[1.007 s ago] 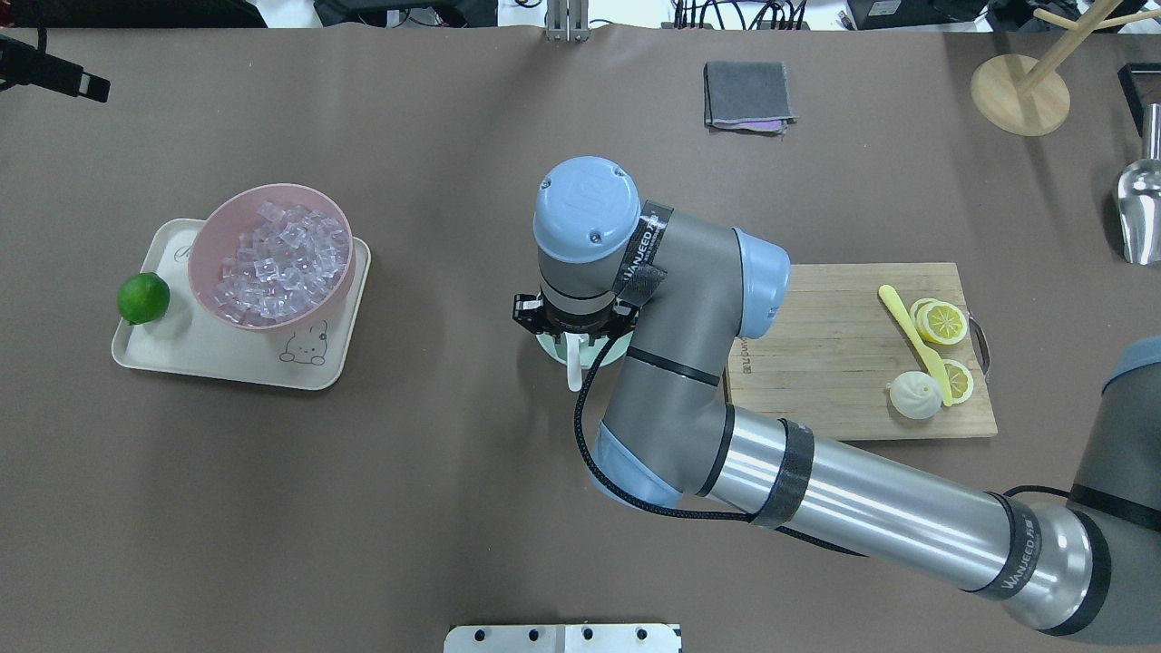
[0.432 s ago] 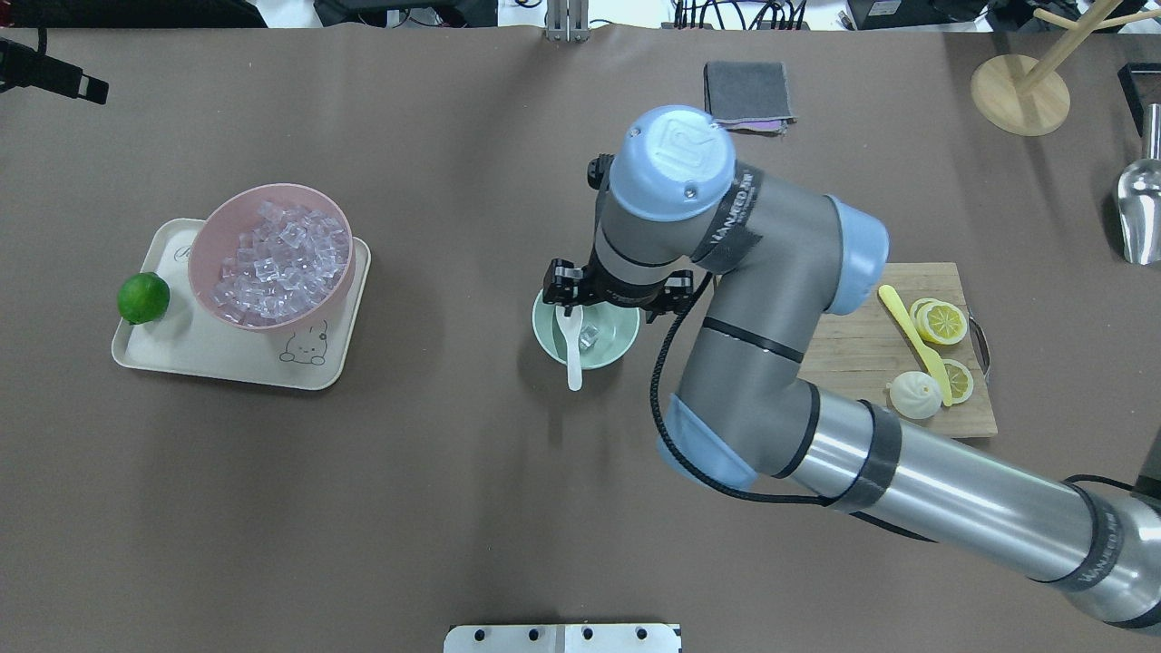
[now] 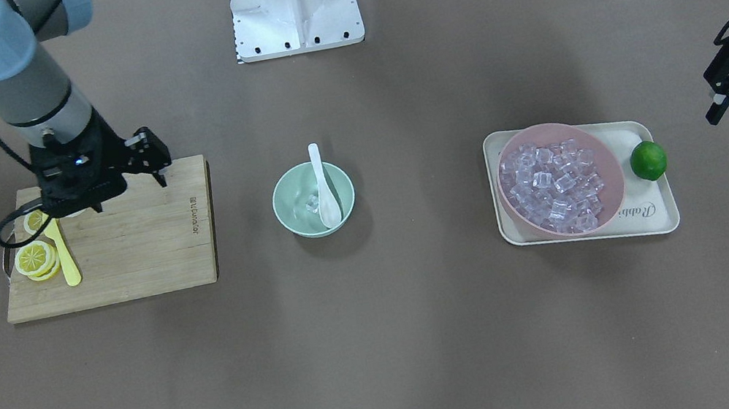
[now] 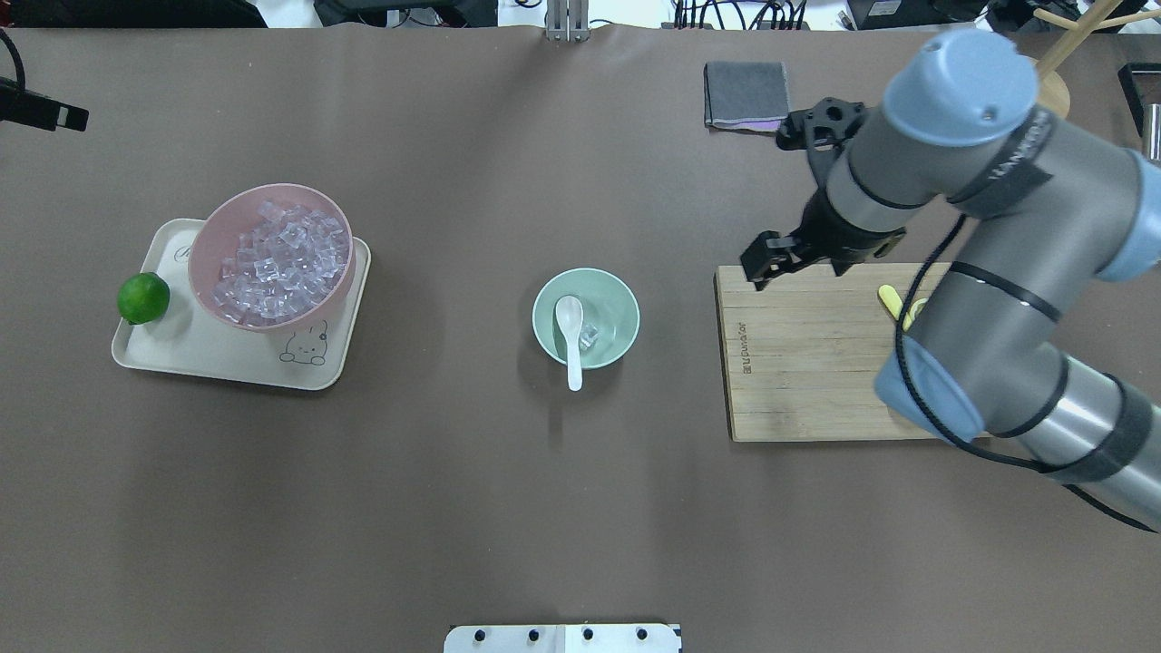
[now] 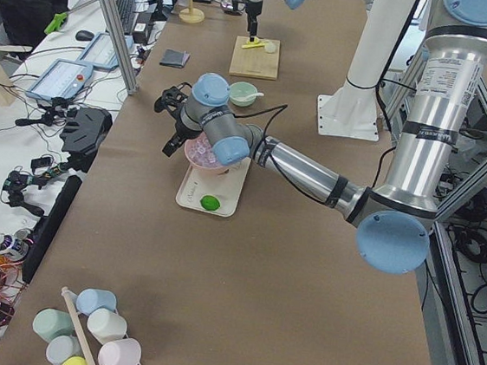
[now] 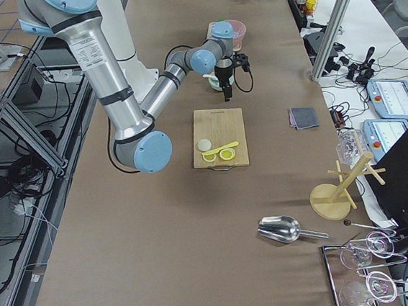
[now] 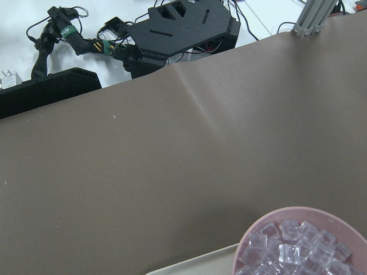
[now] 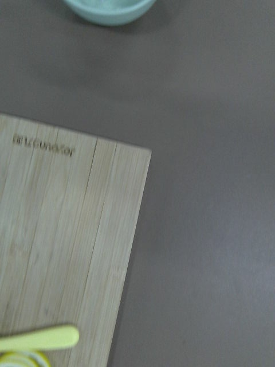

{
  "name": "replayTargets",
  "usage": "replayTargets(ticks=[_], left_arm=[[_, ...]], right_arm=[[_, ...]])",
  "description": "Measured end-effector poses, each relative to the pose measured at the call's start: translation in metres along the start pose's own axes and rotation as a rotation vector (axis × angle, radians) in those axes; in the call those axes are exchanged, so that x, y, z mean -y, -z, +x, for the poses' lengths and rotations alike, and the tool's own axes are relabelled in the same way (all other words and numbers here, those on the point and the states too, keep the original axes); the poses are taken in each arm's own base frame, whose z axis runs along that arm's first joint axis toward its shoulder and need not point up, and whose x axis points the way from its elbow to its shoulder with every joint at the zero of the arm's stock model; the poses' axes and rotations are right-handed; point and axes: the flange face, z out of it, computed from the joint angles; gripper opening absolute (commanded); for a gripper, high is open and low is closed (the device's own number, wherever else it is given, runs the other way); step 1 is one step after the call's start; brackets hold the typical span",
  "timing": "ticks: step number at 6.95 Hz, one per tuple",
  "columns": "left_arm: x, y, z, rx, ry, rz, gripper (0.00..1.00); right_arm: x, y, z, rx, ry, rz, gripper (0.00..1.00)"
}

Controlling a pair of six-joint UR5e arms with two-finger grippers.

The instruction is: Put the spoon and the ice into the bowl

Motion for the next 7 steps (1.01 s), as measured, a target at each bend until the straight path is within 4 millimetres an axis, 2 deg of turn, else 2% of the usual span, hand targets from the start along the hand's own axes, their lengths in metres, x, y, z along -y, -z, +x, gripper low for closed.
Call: replayTargets(ticks=[1, 2, 4, 5, 6, 7], left_arm=[[-0.012, -0.012, -0.016, 0.012, 0.019, -0.024, 0.98], [-0.027, -0.020, -0.035, 0.031, 0.048, -0.052, 0.98], [-0.070, -0.013, -0.088, 0.096, 0.124, -0.096, 0.98], [-0.092, -0.006, -0.120, 0.129, 0.110, -0.121, 0.98], [-0.110, 0.002, -0.149, 0.155, 0.079, -0.148, 0.98], [-0.122, 0.014, -0.172, 0.179, 0.076, -0.171, 0.98]], right_arm=[[-0.004, 0.007, 0.047, -0.033, -0.018, 0.007, 1.00], [-0.006, 0.010, 0.079, -0.061, -0.050, 0.010, 1.00], [0.002, 0.018, 0.135, -0.100, -0.119, 0.017, 1.00], [0.006, 0.025, 0.182, -0.106, -0.110, 0.007, 1.00], [-0.001, 0.033, 0.239, -0.102, -0.070, -0.013, 1.00], [-0.019, 0.042, 0.305, -0.091, -0.024, -0.032, 1.00]])
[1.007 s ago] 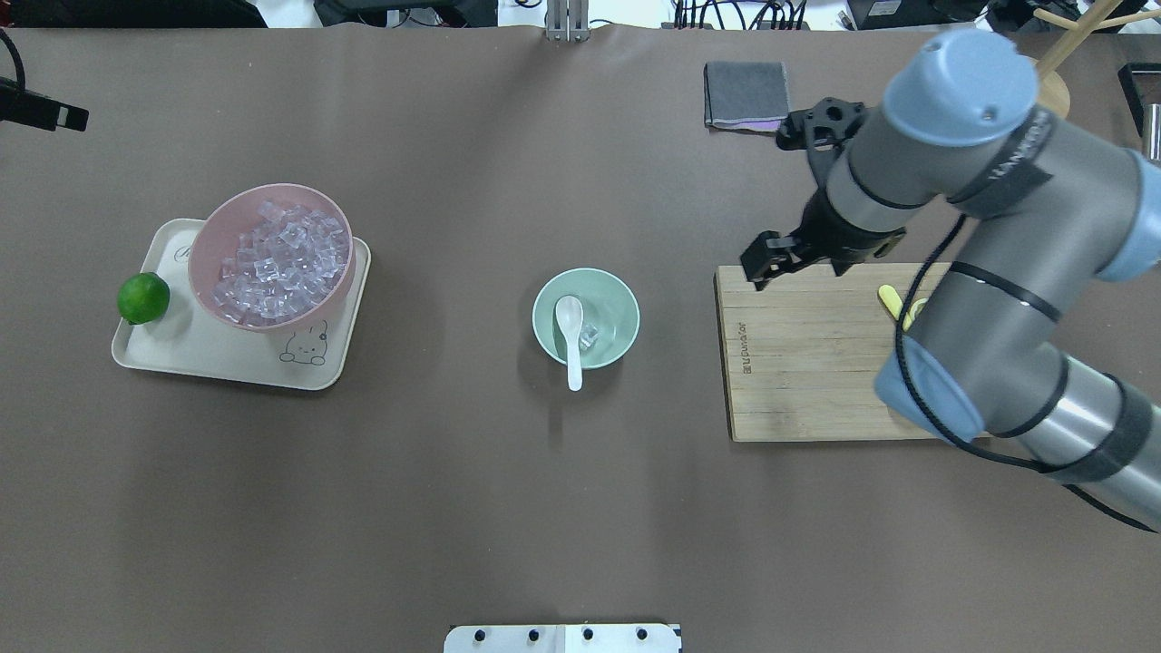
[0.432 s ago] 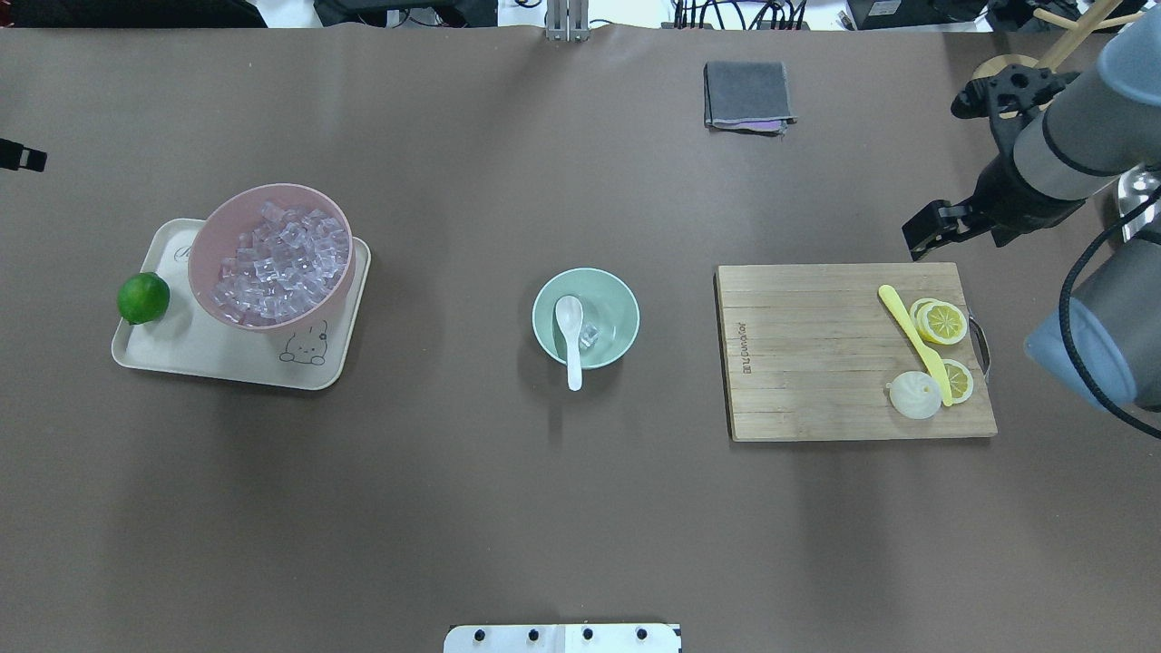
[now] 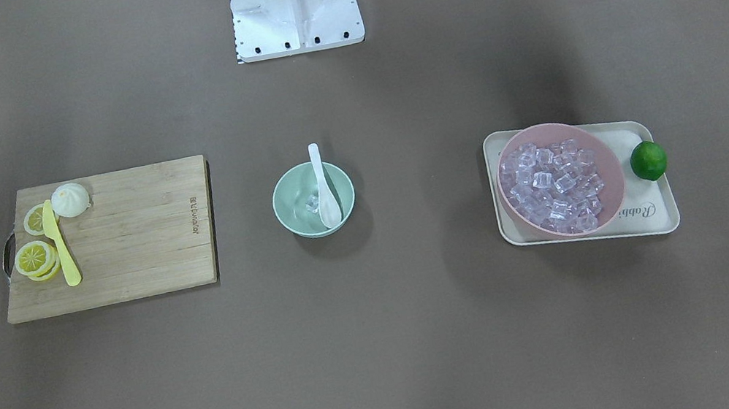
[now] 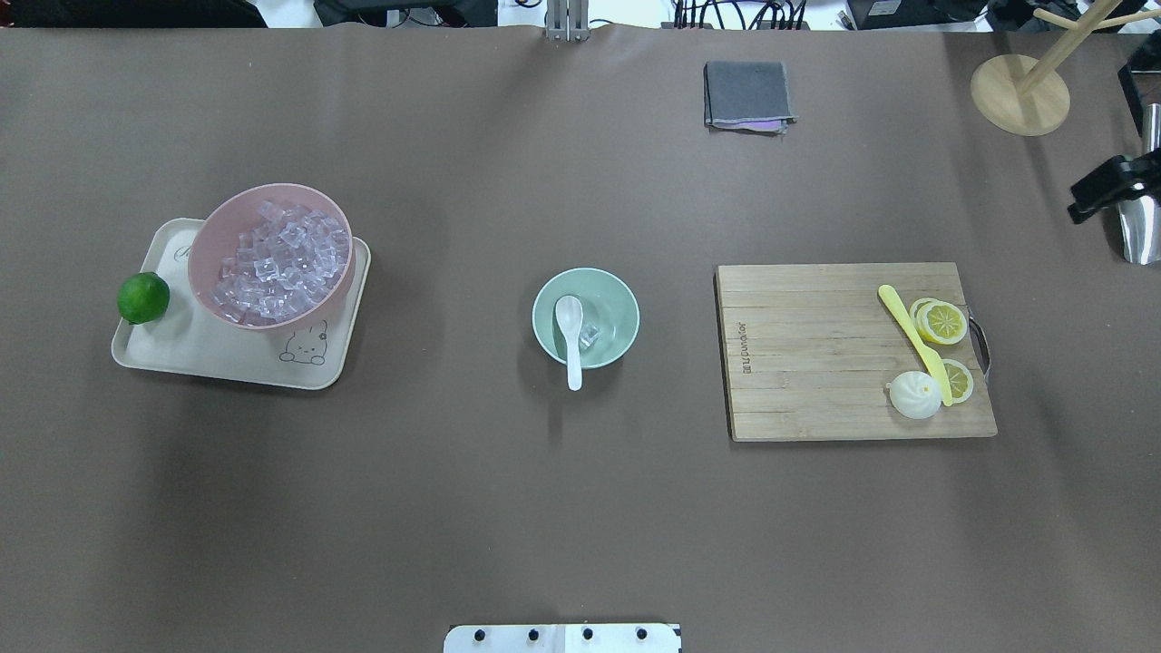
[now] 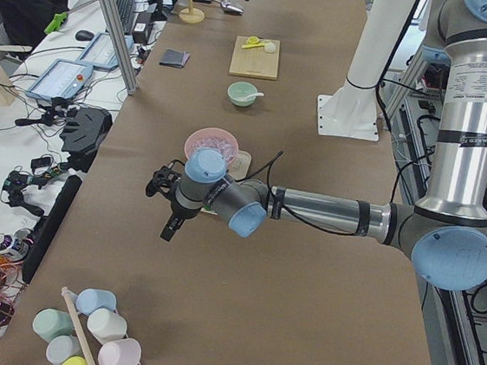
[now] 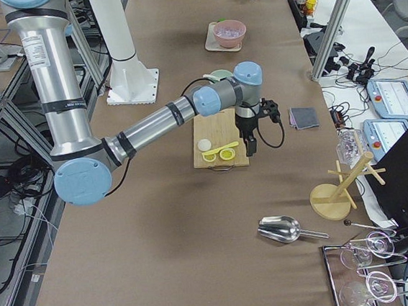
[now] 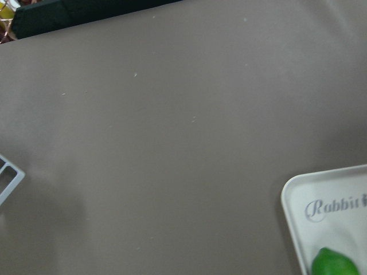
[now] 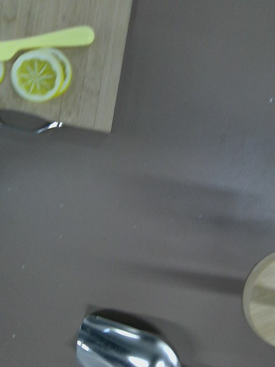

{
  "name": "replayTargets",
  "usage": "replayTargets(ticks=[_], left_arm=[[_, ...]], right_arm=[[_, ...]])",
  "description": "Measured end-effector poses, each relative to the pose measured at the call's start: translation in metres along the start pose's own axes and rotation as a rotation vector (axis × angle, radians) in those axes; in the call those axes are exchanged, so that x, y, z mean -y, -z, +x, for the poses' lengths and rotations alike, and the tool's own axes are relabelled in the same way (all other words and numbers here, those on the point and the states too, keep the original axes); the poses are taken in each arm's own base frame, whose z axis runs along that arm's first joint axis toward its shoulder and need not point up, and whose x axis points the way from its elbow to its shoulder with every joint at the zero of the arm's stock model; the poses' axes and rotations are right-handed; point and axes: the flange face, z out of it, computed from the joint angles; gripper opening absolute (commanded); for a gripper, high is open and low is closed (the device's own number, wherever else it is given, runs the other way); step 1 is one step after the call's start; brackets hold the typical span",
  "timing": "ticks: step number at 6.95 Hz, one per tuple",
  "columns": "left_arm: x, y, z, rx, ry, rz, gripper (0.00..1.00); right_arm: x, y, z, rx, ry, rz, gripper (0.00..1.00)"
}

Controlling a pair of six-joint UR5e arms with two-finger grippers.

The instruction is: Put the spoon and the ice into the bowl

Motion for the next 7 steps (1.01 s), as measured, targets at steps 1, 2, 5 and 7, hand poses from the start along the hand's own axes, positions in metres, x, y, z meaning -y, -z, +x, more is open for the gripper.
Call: replayTargets(ticks=[1, 2, 5, 7], left_arm=[[-0.013, 0.005, -0.018, 0.016, 0.016, -0.022, 0.98], [-0.031, 0.006, -0.031, 0.027, 0.044, -0.049, 0.98], [-0.055, 0.009, -0.045, 0.034, 0.110, -0.100, 0.98], [-0.062, 0.010, -0.044, 0.004, 0.140, -0.122, 0.98]], right_arm=[[-0.018, -0.004, 0.061, 0.017, 0.038, -0.018, 1.00], [-0.034, -0.012, 0.108, 0.033, 0.054, -0.038, 1.00], [-0.060, -0.031, 0.158, 0.049, 0.018, -0.075, 1.00], [-0.067, -0.031, 0.166, 0.051, -0.001, -0.074, 1.00]])
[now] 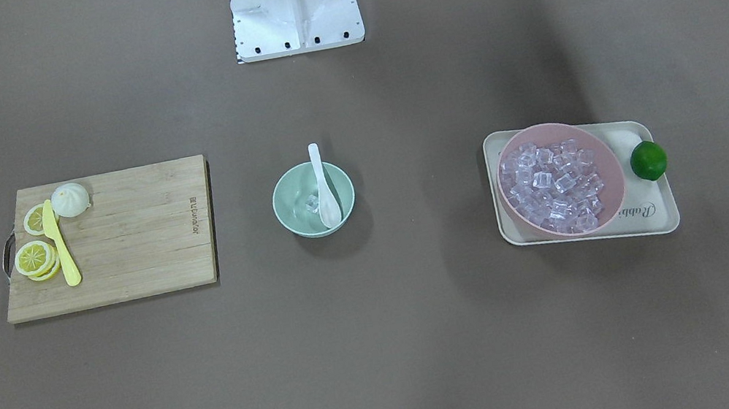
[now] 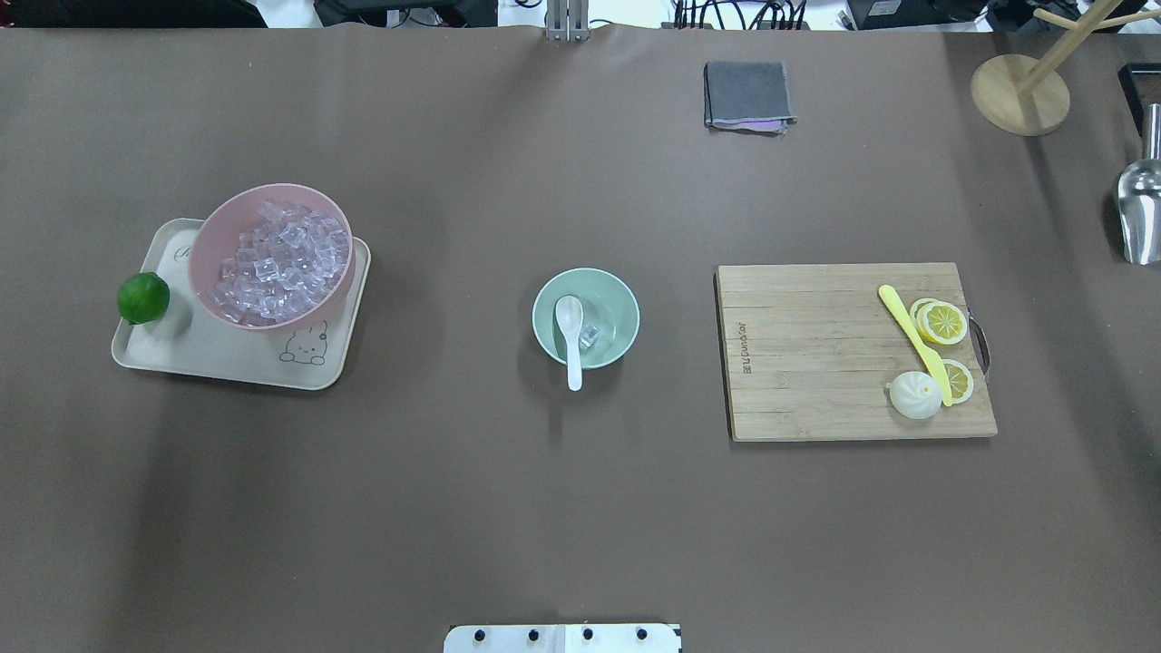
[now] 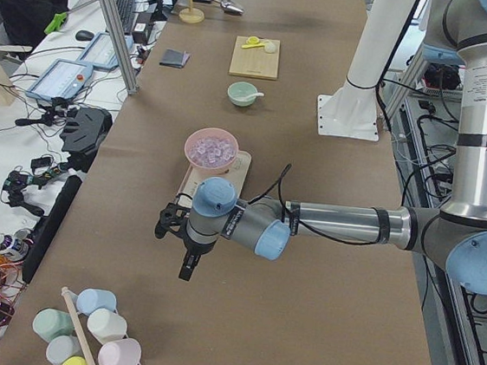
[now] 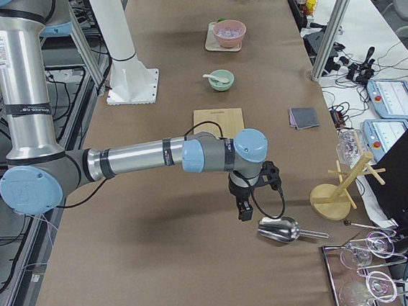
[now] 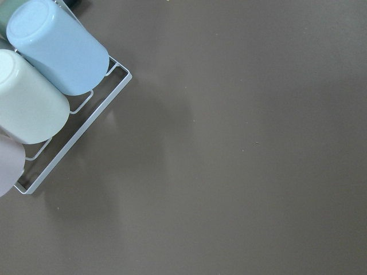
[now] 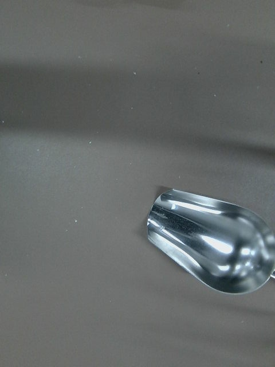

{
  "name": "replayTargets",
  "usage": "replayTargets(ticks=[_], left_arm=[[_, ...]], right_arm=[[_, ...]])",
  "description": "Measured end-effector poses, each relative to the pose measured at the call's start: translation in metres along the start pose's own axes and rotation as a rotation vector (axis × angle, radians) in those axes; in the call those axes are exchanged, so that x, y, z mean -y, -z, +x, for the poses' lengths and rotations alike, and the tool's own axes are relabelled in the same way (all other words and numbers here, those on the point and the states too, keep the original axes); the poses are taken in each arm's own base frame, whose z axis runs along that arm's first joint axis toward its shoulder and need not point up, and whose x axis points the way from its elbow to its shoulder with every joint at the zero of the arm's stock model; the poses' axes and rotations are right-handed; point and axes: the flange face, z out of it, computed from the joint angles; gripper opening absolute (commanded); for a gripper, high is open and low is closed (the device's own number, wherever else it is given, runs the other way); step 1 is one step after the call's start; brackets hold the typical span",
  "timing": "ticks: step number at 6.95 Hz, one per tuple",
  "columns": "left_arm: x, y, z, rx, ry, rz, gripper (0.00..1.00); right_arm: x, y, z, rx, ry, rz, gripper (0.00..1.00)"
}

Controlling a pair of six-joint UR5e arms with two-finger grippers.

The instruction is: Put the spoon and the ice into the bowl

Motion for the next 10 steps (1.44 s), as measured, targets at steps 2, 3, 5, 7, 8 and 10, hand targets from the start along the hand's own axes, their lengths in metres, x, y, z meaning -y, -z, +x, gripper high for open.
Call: replayTargets(ticks=[2, 3, 5, 7, 8, 10], left_arm=[[-0.006, 0.017, 0.013, -0.005, 0.046, -0.049, 0.98], [-0.009, 0.028, 0.023, -0.004, 0.070, -0.079, 0.98], [-0.019, 0.033, 0.027, -0.005, 0.086, -0.104, 0.98], [-0.020, 0.034, 0.028, -0.005, 0.087, -0.106, 0.98], [-0.020, 0.035, 0.028, -0.004, 0.087, -0.106, 0.98], [-0.017, 0.033, 0.027, -0.003, 0.088, -0.107, 0.98]], right_arm=[[-0.007, 0.000, 0.008, 0.023, -0.027, 0.003, 1.00], [-0.011, -0.002, 0.010, 0.034, -0.044, 0.002, 1.00], [-0.021, -0.008, 0.013, 0.051, -0.075, -0.009, 1.00], [-0.023, -0.009, 0.014, 0.057, -0.080, -0.009, 1.00], [-0.023, -0.008, 0.013, 0.058, -0.078, -0.007, 1.00], [-0.022, -0.006, 0.010, 0.058, -0.073, -0.001, 1.00]])
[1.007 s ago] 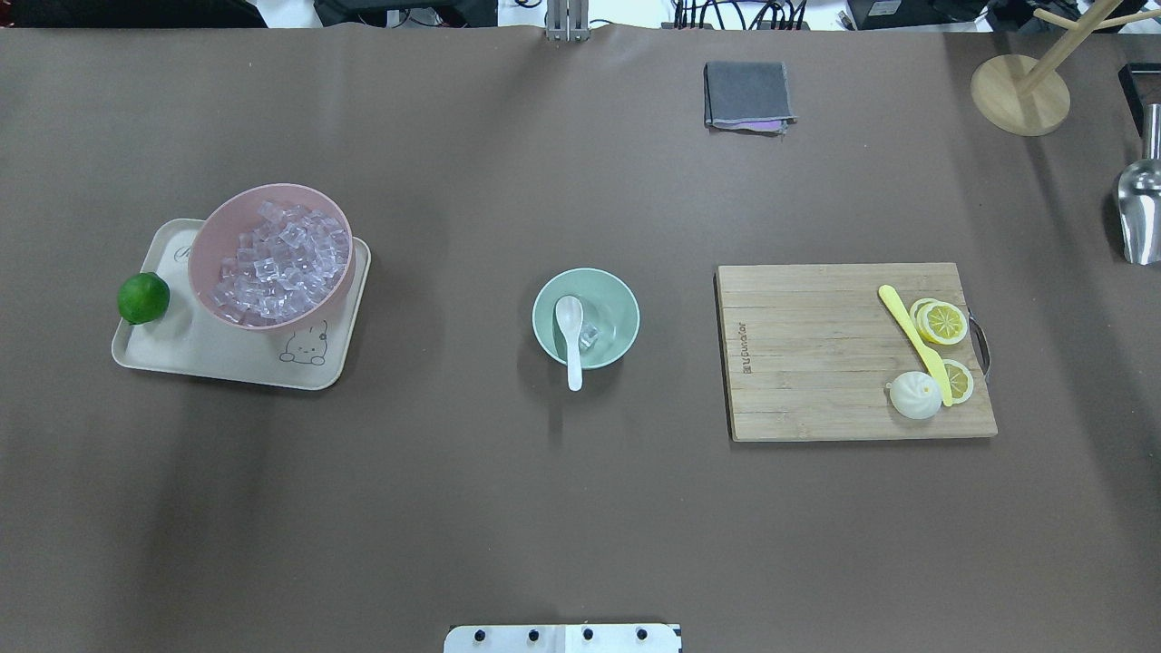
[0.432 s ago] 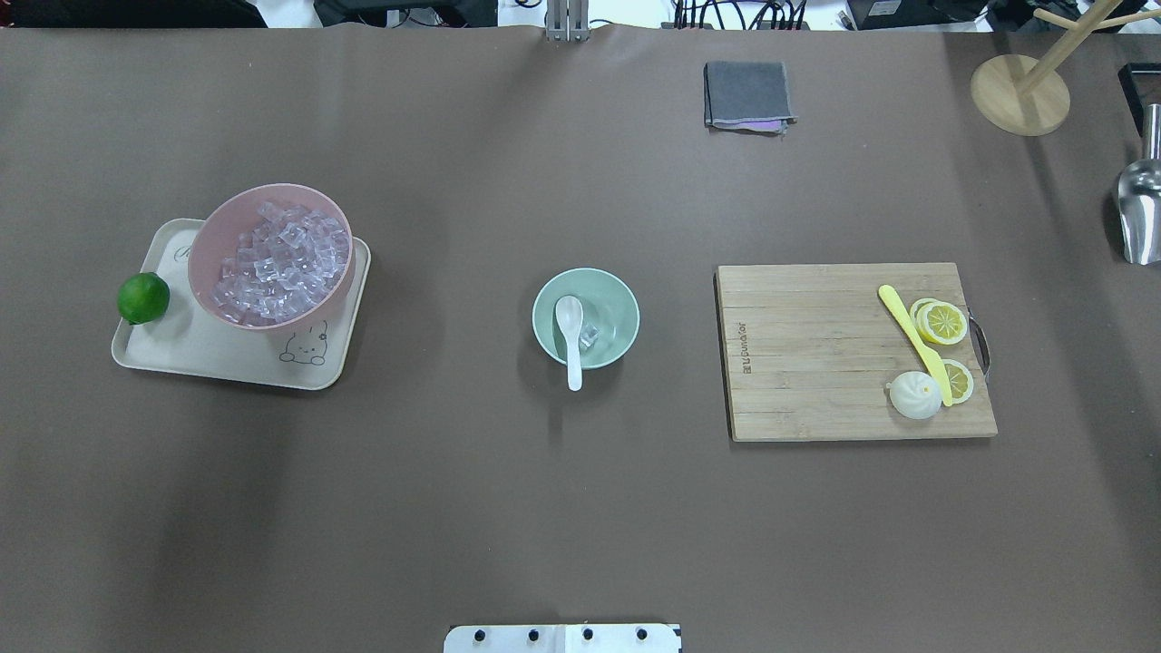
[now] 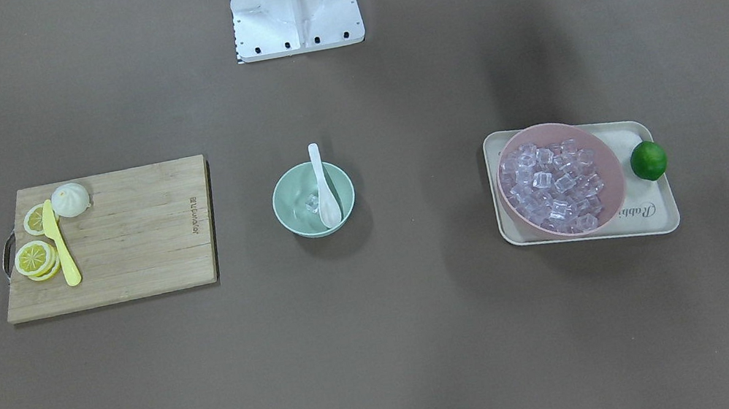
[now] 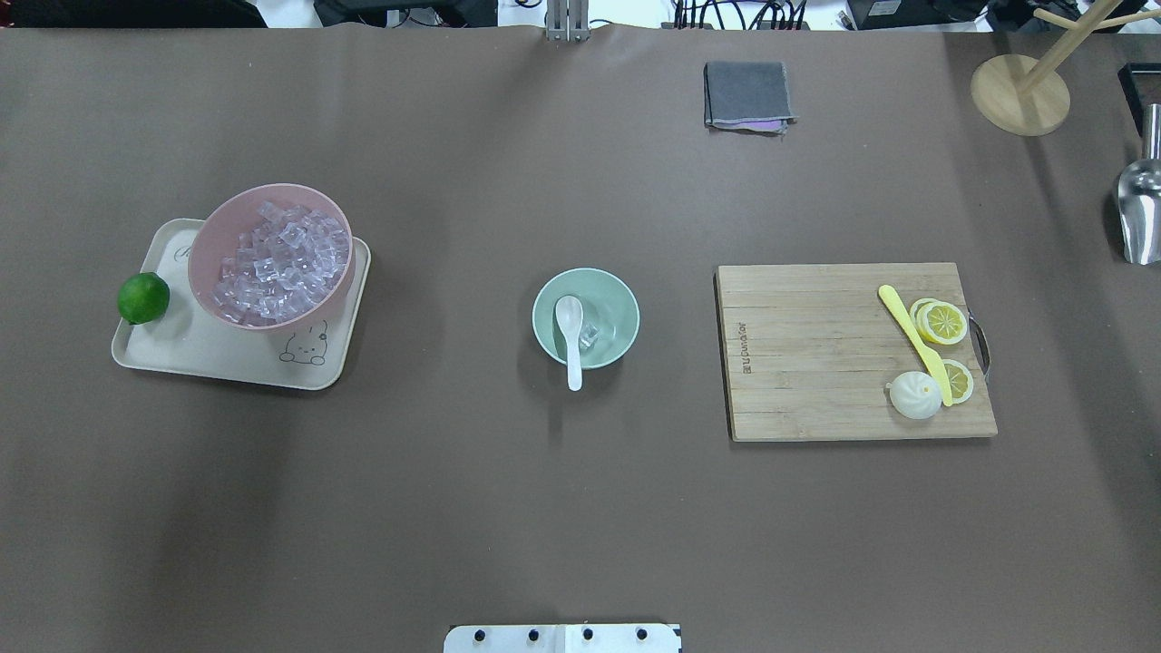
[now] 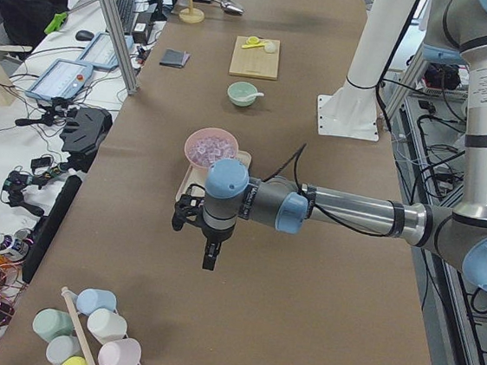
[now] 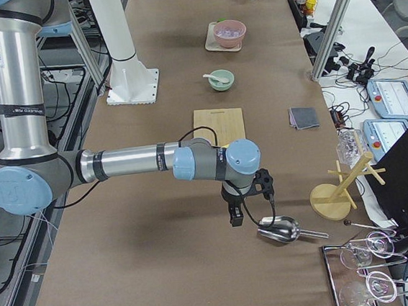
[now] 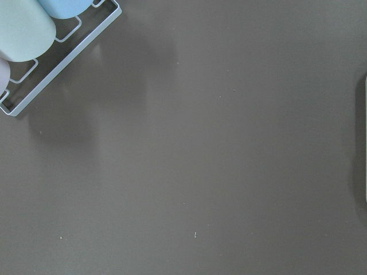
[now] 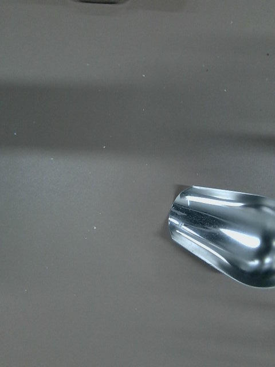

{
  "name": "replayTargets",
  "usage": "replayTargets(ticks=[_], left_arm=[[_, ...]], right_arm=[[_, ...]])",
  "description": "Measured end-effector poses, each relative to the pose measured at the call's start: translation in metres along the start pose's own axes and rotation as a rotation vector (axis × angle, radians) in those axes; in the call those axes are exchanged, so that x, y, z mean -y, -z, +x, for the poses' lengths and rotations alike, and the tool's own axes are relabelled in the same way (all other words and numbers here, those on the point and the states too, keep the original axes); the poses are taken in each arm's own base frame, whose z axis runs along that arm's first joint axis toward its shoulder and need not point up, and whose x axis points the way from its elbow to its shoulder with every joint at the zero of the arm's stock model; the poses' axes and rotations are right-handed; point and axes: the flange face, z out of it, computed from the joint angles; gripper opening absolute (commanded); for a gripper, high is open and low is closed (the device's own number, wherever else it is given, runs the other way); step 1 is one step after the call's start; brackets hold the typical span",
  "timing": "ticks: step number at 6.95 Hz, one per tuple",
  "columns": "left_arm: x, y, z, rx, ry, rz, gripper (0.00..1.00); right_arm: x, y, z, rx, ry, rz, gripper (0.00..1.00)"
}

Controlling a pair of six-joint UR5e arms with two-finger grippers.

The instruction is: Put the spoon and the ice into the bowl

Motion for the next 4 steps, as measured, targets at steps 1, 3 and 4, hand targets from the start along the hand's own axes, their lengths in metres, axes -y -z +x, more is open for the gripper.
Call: replayTargets(ticks=[1, 3, 4], left_arm=[[0.0010, 0.0003, 0.0003, 0.000, 0.000, 0.001, 0.98], [-0.0001, 0.0005, -0.0002, 0.000, 0.001, 0.000, 0.98], [-0.0013, 0.0001, -0.0007, 0.000, 0.003, -0.002, 0.98]], right_arm=[[0.0005, 0.0007, -0.0006, 0.000, 0.001, 0.002, 1.00], [0.0038, 0.0033, -0.0027, -0.001, 0.006, 0.007, 1.00], [0.0045, 0.0040, -0.0033, -0.001, 0.007, 0.008, 1.00]])
